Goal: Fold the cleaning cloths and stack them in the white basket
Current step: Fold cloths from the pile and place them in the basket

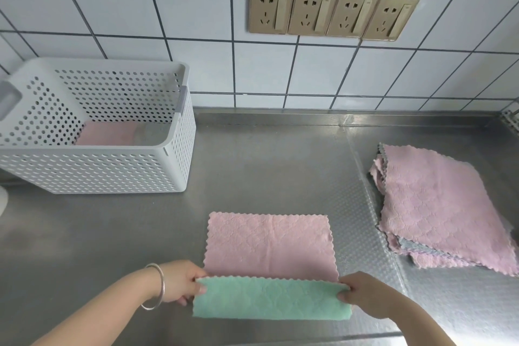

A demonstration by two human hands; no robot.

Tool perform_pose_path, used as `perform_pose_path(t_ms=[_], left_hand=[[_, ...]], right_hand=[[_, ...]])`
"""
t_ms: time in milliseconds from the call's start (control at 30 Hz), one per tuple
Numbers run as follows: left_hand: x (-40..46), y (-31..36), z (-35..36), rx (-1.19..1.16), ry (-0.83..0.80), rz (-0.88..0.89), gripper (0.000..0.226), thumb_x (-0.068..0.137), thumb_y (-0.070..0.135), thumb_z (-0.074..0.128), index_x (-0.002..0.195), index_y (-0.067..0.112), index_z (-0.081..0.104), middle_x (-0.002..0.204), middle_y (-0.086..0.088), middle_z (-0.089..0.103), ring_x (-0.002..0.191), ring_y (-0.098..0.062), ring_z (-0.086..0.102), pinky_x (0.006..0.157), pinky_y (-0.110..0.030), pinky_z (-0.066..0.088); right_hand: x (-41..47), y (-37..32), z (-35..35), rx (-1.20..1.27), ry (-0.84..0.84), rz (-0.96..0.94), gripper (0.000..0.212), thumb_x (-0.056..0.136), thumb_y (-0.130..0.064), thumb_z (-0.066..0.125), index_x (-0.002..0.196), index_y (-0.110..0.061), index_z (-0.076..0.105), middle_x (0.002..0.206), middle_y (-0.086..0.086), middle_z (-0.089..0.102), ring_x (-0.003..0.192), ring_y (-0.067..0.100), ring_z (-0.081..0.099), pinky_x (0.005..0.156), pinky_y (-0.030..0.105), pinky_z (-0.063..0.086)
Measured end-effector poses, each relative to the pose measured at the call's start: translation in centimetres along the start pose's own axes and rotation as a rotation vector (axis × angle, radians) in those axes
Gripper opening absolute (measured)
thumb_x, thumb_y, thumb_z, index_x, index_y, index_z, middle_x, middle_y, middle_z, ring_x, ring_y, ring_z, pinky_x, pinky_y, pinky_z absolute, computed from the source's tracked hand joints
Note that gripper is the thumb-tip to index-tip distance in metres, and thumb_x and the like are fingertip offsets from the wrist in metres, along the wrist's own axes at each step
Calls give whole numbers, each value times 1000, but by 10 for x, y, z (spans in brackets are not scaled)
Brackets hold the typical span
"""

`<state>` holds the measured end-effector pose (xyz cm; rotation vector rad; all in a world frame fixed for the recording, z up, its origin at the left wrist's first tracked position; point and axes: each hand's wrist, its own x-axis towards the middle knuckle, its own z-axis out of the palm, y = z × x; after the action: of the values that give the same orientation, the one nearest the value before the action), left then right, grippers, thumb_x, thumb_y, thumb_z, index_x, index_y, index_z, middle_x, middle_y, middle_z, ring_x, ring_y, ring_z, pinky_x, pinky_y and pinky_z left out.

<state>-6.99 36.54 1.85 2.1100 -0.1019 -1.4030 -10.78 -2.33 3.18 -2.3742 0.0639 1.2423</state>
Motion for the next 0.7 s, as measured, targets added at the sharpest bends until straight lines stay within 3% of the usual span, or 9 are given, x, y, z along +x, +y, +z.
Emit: perform_pose_path(t_ms=[100,233,367,467,567,633,700], left_hand=[[0,8,-16,-81,121,10,12,91,27,57,92,18,64,82,5,62,81,-11,63,77,-20,55],[6,17,-27,-242,287,0,25,90,24,59,66,18,60,66,5,57,64,-5,56,68,-16,53],[18,21,-26,-333,433,-55,20,92,25,56,94,6,65,81,-6,63,69,-10,58,63,-16,49],[26,26,-26,-286,527,-52,21,94,23,52,79,10,60,69,0,57,62,-9,53,60,-22,40],[34,28,-26,-304,579,-51,26,93,23,52,73,7,53,60,1,49,59,-15,50,61,-27,37],[40,29,-26,-384,617,-40,25,93,19,53,74,3,52,55,2,44,55,-17,47,63,-30,43],[44,32,-26,-415,632,-40,20,93,17,53,75,10,53,55,0,46,53,-16,46,69,-36,51]], right_hand=[[3,3,-10,91,75,21,30,92,-16,51,64,-19,43,64,-7,41,55,6,35,53,17,28],[14,0,-21,161,200,34,25,92,-16,53,68,-15,47,65,-4,45,56,9,38,54,21,29],[30,-3,-25,287,308,55,20,92,-16,53,77,-2,56,68,3,52,61,15,44,58,26,34],[40,-8,-23,407,407,96,20,90,-14,54,87,5,60,71,7,55,65,19,48,62,29,36],[44,-18,-23,425,503,121,21,91,-15,52,85,4,58,66,6,51,60,18,44,56,28,31],[46,-24,-23,410,545,139,21,92,-17,49,83,0,56,65,6,50,57,17,42,51,28,28],[50,-29,-25,386,575,156,22,93,-19,48,83,-1,56,65,5,48,56,16,40,50,28,27]])
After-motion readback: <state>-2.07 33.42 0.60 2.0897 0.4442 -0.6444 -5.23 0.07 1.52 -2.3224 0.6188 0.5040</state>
